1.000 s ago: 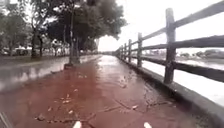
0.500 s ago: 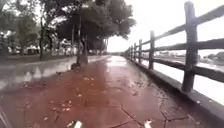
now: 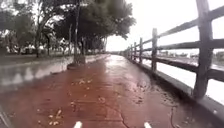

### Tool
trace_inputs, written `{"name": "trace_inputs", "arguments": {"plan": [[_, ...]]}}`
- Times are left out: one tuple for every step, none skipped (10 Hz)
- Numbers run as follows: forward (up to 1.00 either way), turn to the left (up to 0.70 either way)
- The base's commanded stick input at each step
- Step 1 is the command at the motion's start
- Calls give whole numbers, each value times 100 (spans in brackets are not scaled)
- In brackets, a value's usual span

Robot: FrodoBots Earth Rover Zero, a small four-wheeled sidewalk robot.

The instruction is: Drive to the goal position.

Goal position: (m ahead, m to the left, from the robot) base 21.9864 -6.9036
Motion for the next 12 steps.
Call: {"name": "trace_inputs", "arguments": {"plan": [[50,0],[50,44],[50,50],[50,50],[50,50],[50,50],[50,16],[50,0],[50,0],[50,0],[50,0],[50,0]]}}
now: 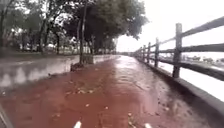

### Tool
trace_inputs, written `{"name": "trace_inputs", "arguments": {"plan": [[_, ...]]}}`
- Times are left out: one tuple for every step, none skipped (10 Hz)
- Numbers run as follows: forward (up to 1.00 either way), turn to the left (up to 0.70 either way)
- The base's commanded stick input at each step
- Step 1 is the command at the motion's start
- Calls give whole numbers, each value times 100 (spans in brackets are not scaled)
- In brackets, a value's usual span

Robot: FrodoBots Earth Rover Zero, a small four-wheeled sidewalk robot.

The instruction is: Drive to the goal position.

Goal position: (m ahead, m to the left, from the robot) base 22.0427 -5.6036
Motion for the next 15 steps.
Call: {"name": "trace_inputs", "arguments": {"plan": [[50,0],[50,0],[50,0],[50,0],[50,0],[50,0],[50,0],[50,0],[50,0],[50,0],[50,0],[50,0],[50,0],[50,0],[50,0]]}}
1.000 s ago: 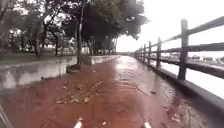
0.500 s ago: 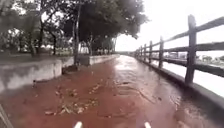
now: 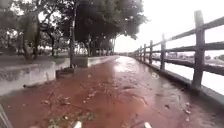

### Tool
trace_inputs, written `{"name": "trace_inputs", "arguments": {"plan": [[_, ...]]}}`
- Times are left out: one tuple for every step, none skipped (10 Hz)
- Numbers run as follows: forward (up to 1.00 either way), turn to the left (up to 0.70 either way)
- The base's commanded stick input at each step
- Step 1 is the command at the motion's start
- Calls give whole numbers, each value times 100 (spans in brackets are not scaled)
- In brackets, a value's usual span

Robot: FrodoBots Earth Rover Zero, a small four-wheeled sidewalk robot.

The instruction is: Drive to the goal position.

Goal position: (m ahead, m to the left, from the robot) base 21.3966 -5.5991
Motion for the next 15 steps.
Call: {"name": "trace_inputs", "arguments": {"plan": [[50,0],[50,0],[50,0],[50,0],[50,0],[50,0],[50,0],[50,0],[50,0],[50,0],[50,0],[50,0],[50,0],[50,0],[50,0]]}}
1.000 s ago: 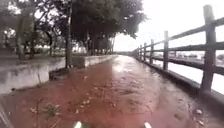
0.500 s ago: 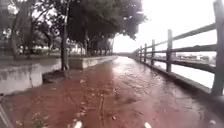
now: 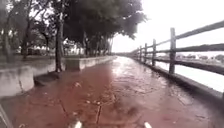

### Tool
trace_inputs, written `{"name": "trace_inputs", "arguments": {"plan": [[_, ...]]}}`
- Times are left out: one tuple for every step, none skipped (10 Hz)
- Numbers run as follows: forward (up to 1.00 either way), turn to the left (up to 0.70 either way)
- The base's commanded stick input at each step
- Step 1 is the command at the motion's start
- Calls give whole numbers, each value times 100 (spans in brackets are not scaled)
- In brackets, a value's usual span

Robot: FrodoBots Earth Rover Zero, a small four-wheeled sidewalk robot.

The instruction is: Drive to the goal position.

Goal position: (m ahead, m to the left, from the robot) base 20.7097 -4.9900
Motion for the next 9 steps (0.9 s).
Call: {"name": "trace_inputs", "arguments": {"plan": [[50,0],[50,0],[50,0],[50,0],[50,0],[50,0],[50,0],[50,0],[50,0]]}}
